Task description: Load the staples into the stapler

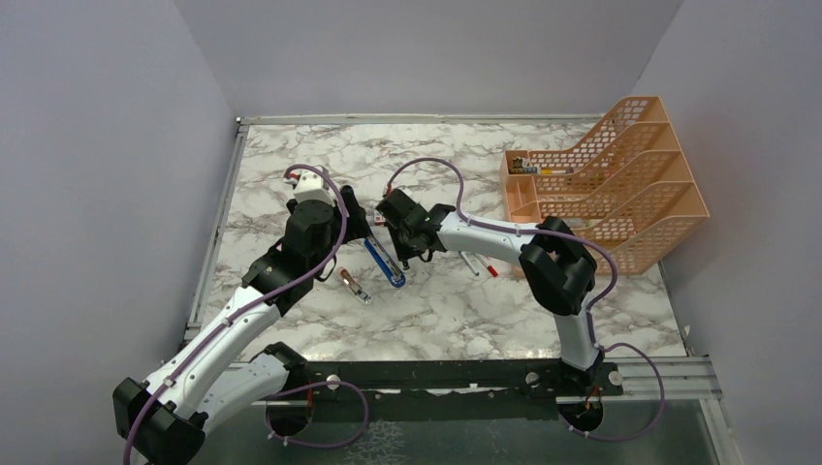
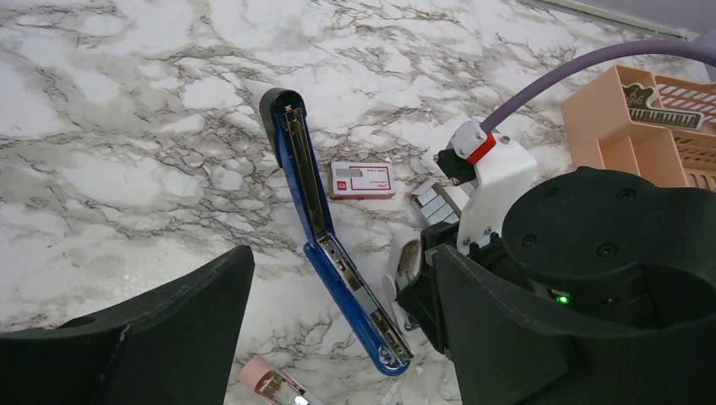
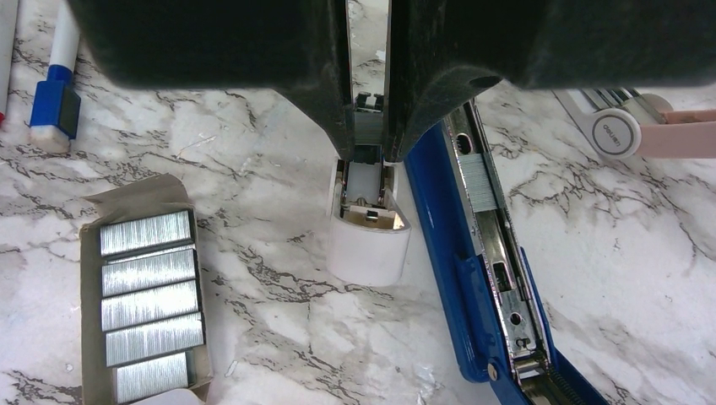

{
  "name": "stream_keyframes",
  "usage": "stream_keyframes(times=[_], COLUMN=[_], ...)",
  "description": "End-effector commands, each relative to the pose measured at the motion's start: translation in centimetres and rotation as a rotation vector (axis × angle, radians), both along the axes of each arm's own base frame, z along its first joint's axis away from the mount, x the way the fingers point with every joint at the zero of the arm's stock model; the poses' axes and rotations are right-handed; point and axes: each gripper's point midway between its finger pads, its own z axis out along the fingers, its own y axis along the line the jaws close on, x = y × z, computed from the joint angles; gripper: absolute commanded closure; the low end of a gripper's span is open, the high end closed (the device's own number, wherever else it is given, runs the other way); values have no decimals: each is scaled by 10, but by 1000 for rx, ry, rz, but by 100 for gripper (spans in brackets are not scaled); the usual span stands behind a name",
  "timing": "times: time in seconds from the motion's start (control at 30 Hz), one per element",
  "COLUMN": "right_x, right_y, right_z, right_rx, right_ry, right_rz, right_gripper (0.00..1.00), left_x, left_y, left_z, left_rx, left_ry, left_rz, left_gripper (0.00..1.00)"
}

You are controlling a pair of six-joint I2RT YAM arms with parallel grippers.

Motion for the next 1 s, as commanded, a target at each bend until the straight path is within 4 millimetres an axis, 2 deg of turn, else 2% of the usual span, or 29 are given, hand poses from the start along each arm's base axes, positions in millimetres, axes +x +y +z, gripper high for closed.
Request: stream_keyframes(times=[0.0,0.97], right_x=[-2,-9], right_y=[8,-4], right_z=[-5,-8], right_rx=[11,-42], right_ry=[26,78], right_rz=[1,-61], right_gripper=[79,78], left_x=[-1,-2], left_y=[7,8], left_z=[-1,-1], left_rx=[4,3], left_ry=[-3,-4], left_rz=[27,29], left_gripper=[20,20])
